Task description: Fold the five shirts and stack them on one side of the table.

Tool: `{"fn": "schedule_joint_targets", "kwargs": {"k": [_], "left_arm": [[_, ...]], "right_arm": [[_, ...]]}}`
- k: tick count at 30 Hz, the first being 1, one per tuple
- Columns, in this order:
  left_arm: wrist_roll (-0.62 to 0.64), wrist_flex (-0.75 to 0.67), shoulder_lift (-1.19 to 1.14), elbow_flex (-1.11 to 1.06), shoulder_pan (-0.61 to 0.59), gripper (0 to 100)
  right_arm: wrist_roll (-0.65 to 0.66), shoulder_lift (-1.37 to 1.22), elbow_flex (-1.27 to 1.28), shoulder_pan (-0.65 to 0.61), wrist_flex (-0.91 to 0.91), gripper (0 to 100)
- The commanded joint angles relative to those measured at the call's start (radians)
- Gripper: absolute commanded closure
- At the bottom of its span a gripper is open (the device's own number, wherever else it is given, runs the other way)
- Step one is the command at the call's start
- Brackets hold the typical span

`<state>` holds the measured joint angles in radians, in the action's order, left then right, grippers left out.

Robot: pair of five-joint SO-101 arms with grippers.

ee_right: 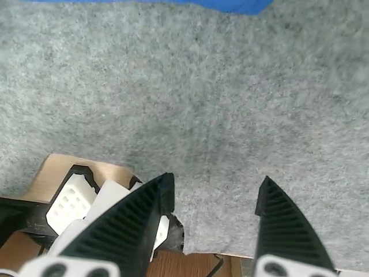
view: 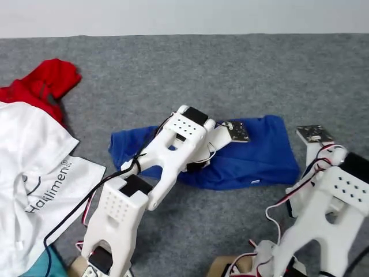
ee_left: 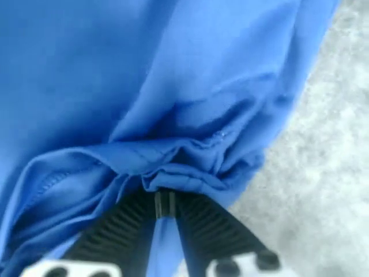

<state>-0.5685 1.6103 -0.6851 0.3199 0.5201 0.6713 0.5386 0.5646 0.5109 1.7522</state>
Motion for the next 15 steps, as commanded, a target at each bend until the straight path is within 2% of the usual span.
{"fn": "schedule_joint_targets", "kwargs": {"k": [1,4,9,15], "left_arm": [[0.003,0.124,0.072,0.068,0.005,100],[0.005,0.144,0.176,0.068,-0.018,100],[0.005,0.144,0.347,-0.022,-0.130,100],[-0.011,0.143,0.379,-0.182,-0.290,100]], "right_arm": [[0.009,0.022,-0.003,-0.021,0.030,75.3],[0.009,0.022,-0.006,-0.021,0.030,75.3],[0.009,0.030,-0.006,-0.016,0.030,75.3],[0.009,0.030,-0.006,-0.016,0.030,75.3]]}}
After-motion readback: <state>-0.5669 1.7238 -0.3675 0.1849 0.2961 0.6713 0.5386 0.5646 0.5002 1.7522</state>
